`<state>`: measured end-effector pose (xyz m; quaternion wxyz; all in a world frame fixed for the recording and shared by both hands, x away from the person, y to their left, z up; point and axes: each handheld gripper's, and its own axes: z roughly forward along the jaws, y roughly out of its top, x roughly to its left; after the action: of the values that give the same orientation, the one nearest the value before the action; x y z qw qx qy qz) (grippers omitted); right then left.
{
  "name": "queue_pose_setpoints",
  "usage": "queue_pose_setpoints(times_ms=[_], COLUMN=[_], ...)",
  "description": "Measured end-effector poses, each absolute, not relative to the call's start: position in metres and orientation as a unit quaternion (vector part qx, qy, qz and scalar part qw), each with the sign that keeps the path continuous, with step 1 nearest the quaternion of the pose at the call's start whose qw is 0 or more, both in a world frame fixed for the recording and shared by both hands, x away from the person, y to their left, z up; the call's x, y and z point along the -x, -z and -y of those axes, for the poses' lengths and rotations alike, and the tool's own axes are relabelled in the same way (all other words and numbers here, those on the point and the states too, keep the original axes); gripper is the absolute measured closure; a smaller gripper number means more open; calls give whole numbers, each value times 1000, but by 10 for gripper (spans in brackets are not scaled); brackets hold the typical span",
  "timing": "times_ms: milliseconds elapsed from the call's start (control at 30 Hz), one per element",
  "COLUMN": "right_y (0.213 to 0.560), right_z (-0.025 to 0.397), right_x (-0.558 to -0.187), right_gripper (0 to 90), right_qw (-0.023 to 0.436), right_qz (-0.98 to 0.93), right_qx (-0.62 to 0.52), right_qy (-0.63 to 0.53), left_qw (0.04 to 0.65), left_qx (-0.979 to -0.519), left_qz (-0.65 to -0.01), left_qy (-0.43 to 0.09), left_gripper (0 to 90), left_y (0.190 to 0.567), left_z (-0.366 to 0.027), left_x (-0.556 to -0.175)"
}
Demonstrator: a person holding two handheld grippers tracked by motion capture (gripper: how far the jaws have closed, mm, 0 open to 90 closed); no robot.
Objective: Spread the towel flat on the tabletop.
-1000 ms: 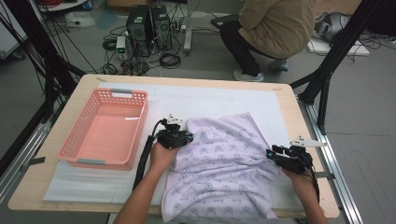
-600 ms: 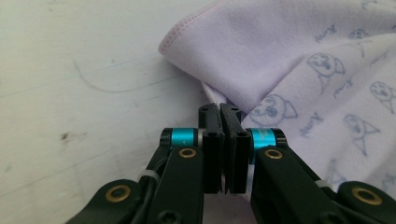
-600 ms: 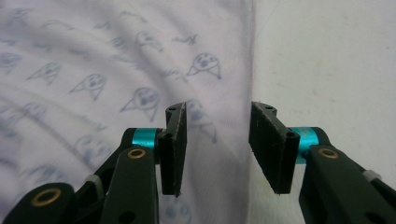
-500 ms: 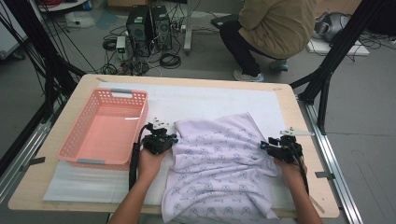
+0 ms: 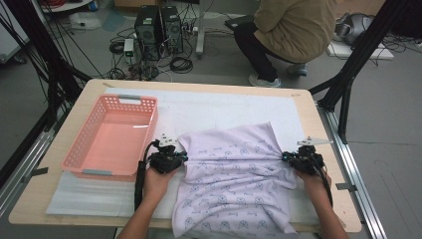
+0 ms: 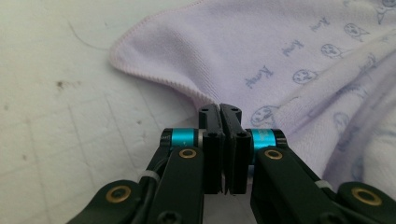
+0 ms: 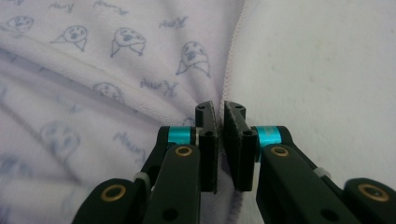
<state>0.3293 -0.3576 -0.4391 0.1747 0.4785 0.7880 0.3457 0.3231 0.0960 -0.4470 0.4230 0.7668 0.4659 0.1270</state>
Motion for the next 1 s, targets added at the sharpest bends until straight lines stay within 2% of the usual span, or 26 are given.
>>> queue_pose_setpoints(times_ms=[100, 133, 233, 267, 467, 633, 700, 800, 867, 900, 1000], right_y=[438, 438, 433, 432, 429, 432, 433, 434, 435, 436, 439], right_z=[366, 368, 373, 374, 367, 360, 359, 358, 358, 359, 358], right_x=[-315, -312, -312, -313, -337, -356, -360, -367, -370, -371, -376], right_gripper=[834, 809, 646, 603, 487, 481, 480, 476, 475, 475, 476], right_qw=[158, 149, 154, 156, 175, 181, 183, 180, 180, 178, 176], right_qz=[-794, -798, -800, -796, -778, -771, -770, -770, -768, -767, -768], right_qx=[-472, -467, -458, -459, -461, -468, -467, -472, -473, -476, -477], right_qy=[-348, -349, -356, -362, -390, -393, -393, -390, -391, -391, -389], left_qw=[431, 440, 479, 486, 471, 433, 435, 403, 397, 401, 405], left_qx=[-775, -771, -741, -733, -741, -756, -754, -777, -779, -776, -767], left_qz=[-451, -448, -457, -461, -460, -472, -473, -446, -443, -447, -456], left_qy=[-105, -103, -114, -118, -129, -135, -136, -188, -199, -192, -199], left_gripper=[868, 842, 558, 511, 437, 422, 426, 533, 719, 861, 876], left_y=[449, 449, 448, 448, 438, 443, 445, 450, 450, 450, 450], left_z=[-95, -95, -96, -97, -85, -72, -70, -60, -61, -63, -68], left_x=[-321, -322, -329, -332, -359, -382, -383, -381, -382, -383, -386])
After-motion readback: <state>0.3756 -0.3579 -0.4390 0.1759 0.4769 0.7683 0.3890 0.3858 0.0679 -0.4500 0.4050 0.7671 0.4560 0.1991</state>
